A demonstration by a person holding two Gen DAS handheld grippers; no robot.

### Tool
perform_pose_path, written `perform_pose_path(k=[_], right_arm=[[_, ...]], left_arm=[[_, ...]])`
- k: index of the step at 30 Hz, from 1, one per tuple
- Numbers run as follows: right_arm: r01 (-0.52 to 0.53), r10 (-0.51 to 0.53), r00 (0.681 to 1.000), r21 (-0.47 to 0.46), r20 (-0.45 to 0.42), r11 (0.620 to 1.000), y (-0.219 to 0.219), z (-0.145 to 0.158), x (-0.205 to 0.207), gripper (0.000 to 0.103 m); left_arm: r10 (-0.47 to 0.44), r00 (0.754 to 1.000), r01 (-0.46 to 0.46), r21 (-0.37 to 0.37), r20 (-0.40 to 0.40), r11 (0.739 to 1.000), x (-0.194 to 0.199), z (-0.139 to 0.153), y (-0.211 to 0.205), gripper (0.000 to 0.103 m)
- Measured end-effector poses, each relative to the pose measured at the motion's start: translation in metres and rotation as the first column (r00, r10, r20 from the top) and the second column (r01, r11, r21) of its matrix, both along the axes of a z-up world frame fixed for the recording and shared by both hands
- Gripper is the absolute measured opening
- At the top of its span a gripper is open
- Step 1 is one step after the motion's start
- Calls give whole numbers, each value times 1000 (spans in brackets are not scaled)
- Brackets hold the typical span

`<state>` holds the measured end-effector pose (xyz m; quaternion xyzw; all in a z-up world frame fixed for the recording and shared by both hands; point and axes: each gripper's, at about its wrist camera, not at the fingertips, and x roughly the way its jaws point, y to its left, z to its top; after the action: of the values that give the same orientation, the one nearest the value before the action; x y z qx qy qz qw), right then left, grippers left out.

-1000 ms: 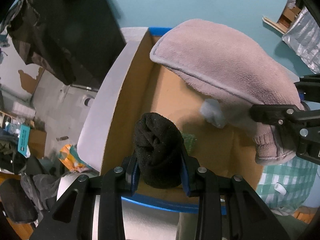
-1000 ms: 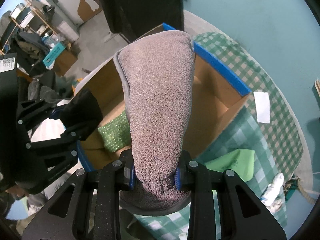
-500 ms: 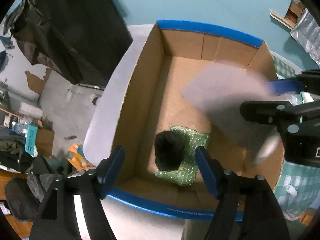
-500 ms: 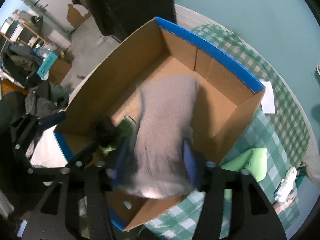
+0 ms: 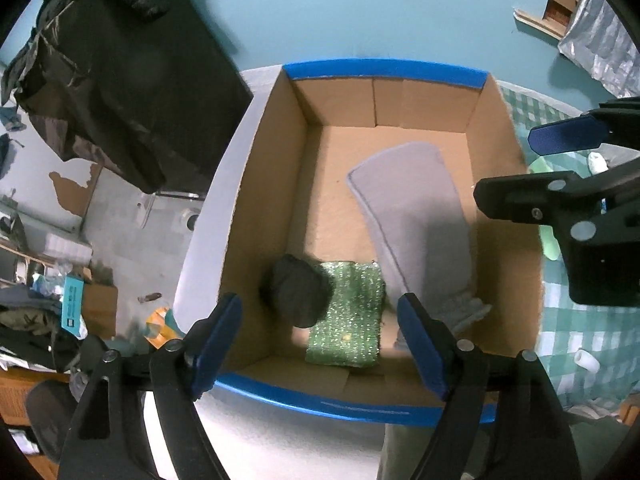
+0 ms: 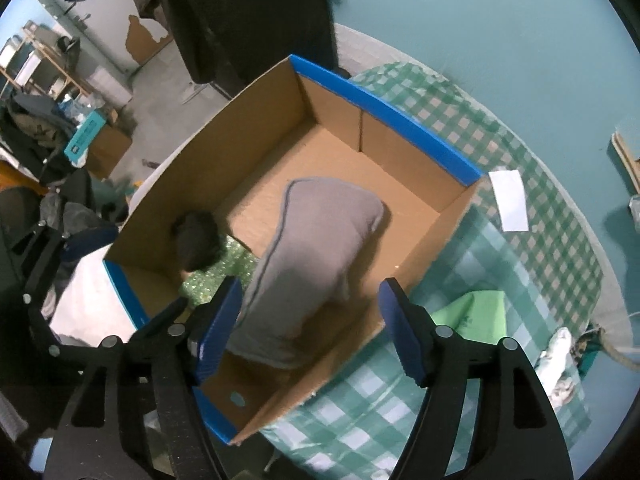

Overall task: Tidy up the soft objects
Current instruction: 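Open the left tool over the box while the right tool releases the slipper, then move both tools back over the cloth toward the green cloth and bundle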

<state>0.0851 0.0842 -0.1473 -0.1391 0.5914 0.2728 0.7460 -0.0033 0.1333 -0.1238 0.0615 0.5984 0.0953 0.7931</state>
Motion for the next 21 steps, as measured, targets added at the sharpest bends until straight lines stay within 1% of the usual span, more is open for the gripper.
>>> perform_pose_path(k=[9,12,21], right_arm=[[45,-45,999,12,10,999,-35,10,0,72],[68,-68,998,-2,15,998,-48,12,-2,72],[124,-123,992,-12,21,992,-88,15,-8,73]], left_arm=[[-3,1000,3,-13,29,1000,-1,12,-12,81],[-11,999,11,-18,39,1000,-1,17,-20,81],[-61,997,62,-20,47,998,3,25,-51,81]])
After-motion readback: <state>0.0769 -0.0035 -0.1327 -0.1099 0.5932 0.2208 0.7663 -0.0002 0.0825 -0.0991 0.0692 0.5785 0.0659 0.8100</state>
